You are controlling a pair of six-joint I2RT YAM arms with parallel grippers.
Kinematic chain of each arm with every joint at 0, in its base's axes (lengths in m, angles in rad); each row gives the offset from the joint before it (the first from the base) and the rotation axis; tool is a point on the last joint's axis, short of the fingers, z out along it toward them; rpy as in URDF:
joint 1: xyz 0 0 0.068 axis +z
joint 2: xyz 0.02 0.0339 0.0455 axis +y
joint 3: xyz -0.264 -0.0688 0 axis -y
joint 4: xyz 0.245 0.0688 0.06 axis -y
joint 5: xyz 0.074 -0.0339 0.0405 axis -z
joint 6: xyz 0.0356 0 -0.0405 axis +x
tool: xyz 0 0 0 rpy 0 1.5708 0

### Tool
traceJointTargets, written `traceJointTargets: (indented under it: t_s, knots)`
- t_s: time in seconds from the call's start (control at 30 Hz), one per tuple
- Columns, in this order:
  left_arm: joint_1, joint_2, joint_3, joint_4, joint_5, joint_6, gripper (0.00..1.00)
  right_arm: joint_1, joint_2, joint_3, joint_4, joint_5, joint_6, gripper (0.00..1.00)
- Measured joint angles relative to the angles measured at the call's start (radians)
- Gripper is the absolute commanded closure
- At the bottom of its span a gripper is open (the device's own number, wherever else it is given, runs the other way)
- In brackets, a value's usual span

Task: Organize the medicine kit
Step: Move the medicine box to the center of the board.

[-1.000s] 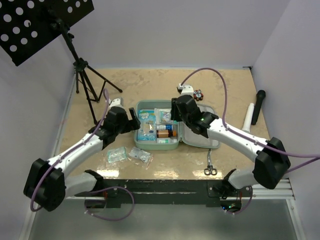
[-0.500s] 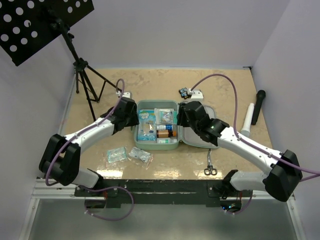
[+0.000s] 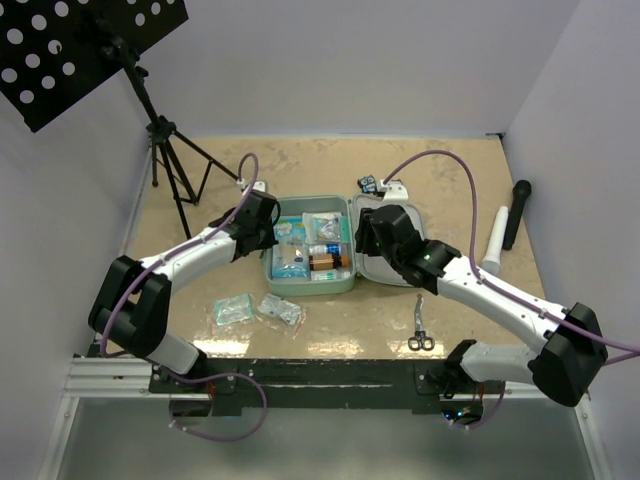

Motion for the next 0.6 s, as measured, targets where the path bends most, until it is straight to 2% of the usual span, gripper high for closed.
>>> traceJointTargets:
  t_s: [0.3,0.5,0.53,0.6]
  knots:
    - [0.017,0.006,0.027,-0.071,-0.099,-0.029,1.0,0.0,-0.002,-0.004,-0.012,0.032,0.0,0.54]
    - [0.092,0.008,0.032,-0.091,-0.11,-0.028,1.0,0.0,-0.02,-0.035,-0.029,0.08,0.013,0.53]
    - [0.104,0.008,0.032,-0.092,-0.114,-0.028,0.96,0.0,-0.023,-0.043,-0.034,0.084,0.018,0.53]
    - [0.126,0.008,0.032,-0.092,-0.122,-0.028,0.81,0.0,-0.024,-0.059,-0.049,0.091,0.033,0.51]
